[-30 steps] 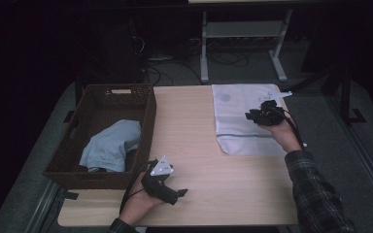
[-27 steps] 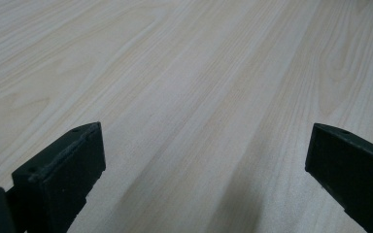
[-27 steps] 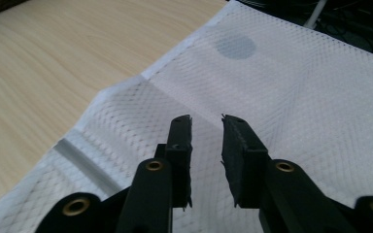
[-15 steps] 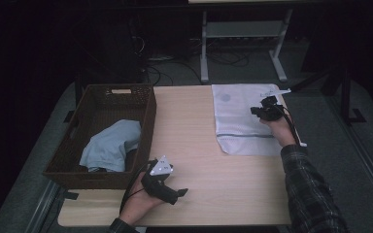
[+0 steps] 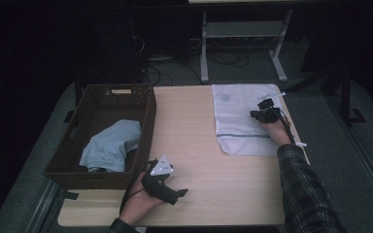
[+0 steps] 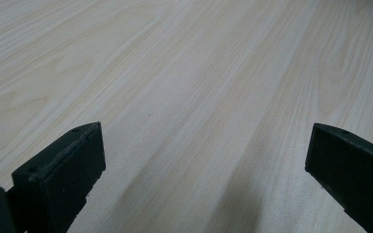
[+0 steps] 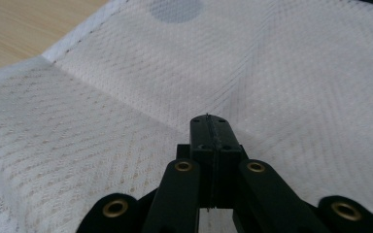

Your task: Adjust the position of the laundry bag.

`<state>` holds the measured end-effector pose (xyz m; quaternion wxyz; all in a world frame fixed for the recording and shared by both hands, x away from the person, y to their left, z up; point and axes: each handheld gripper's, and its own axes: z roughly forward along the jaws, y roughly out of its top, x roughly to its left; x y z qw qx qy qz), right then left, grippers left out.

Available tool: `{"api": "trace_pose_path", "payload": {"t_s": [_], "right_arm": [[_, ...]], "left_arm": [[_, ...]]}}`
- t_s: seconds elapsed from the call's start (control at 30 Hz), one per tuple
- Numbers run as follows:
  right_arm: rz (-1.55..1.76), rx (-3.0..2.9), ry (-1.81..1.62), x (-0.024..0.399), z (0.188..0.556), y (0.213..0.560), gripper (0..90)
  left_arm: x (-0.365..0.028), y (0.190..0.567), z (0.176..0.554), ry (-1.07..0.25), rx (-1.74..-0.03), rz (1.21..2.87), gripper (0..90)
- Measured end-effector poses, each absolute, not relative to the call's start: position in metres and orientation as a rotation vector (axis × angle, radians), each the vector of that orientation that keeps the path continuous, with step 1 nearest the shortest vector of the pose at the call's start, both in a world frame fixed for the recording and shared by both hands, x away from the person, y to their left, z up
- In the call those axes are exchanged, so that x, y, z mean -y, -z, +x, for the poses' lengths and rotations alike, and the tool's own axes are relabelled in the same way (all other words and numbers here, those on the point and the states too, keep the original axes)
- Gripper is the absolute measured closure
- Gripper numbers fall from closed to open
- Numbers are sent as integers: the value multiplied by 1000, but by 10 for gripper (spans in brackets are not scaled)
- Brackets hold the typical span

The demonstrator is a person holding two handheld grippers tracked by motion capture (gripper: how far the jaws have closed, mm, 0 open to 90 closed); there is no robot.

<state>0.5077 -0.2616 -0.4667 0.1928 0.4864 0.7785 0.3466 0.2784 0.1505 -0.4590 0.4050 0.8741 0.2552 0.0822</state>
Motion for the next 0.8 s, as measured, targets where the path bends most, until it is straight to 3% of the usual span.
{"api": "trace_pose_path", "payload": {"t_s": [0.8], "right_arm": [[1385,-2230,-901,257,503,473,895]], "left_arm": [[-149,460,277,-211,-640,2219,7]]}}
